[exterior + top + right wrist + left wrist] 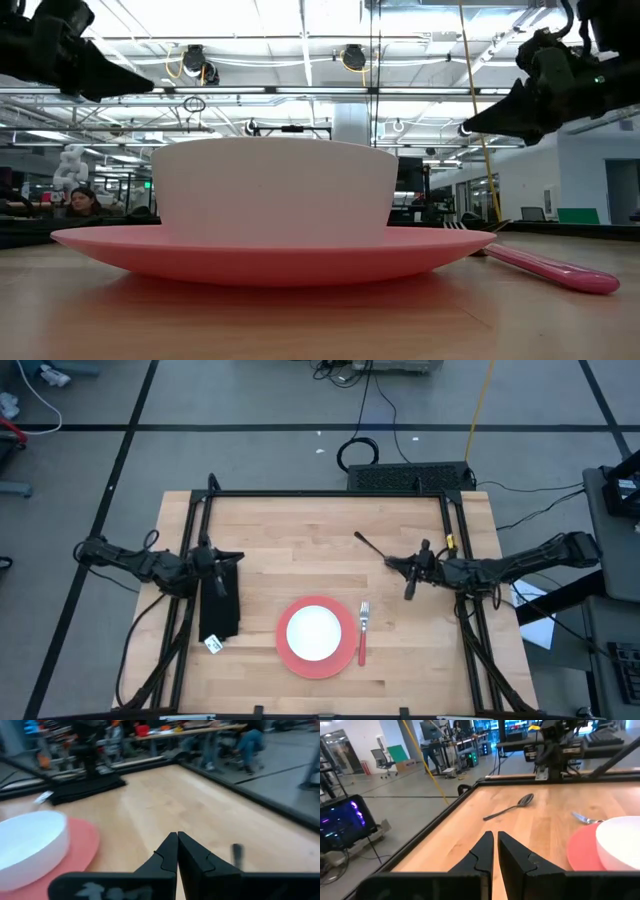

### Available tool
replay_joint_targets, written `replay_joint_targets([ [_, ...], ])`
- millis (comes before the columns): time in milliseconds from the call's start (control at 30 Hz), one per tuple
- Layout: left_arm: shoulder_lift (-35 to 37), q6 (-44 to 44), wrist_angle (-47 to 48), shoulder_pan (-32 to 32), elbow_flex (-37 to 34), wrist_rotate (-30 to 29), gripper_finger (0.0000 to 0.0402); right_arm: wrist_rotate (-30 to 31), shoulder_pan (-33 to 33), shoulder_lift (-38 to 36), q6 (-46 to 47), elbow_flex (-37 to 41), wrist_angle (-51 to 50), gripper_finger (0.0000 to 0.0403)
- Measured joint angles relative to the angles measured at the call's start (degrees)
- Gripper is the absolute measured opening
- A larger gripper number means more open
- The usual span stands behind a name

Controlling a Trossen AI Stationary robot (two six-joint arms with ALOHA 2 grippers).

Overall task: Set table place
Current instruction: Put the black spoon into the white bowl

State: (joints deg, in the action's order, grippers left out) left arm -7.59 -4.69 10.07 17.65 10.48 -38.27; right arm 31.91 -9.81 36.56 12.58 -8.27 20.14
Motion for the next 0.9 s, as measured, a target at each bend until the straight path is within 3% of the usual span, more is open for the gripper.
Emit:
replay_joint_targets([
  [100,-1.20,-0.09,-0.53,0.00,0.00,-0.82,0.0031,-3.40,0.71,1.70,0.93,0.00,1.39,0.0000],
  [267,-1.95,-0.58,-1.87,0.00,0.00,-0.80,0.0031,-3.56,3.09,5.72,2.62,-1.65,0.95,0.0006],
  [467,-1.93,-0.56,-1.82,0.00,0.00,-0.80,0.0031,-3.57,7.00,11.17,5.25,-5.63,-1.77,0.0072],
  [667,-1.93,-0.59,-1.56,0.00,0.00,-0.78,0.0031,-7.14,11.96,16.98,11.76,-12.30,-11.87,0.0127],
  [900,-1.93,-0.59,-0.48,0.00,0.00,-0.75,0.0031,-12.87,16.78,26.87,11.82,-20.98,-20.90,0.0130],
])
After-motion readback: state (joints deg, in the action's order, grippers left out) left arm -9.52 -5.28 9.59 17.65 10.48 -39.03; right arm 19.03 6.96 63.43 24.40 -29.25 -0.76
